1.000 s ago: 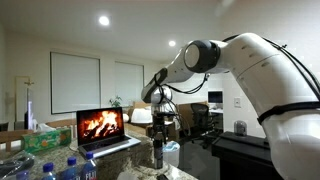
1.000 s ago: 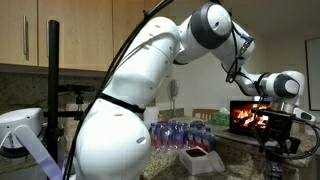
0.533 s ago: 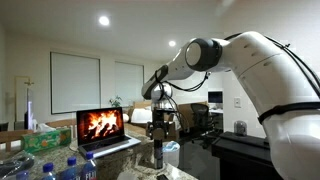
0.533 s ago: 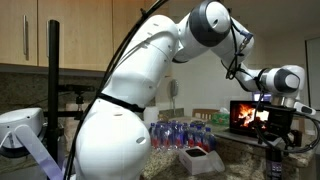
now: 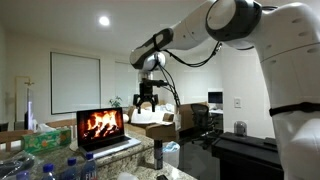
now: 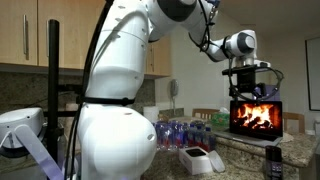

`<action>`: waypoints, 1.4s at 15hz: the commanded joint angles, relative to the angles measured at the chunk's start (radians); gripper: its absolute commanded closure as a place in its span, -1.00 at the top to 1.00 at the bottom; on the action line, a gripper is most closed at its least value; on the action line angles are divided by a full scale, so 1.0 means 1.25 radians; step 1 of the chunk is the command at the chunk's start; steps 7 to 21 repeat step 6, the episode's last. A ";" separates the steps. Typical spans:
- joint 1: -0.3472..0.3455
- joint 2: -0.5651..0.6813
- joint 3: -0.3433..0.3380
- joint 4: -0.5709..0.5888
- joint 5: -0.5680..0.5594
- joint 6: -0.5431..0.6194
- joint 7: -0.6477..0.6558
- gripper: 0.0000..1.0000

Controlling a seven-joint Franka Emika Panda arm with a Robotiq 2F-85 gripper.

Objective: Shift the remote and spray can to the right

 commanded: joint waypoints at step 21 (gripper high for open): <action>0.060 -0.052 0.039 -0.006 -0.061 -0.058 0.073 1.00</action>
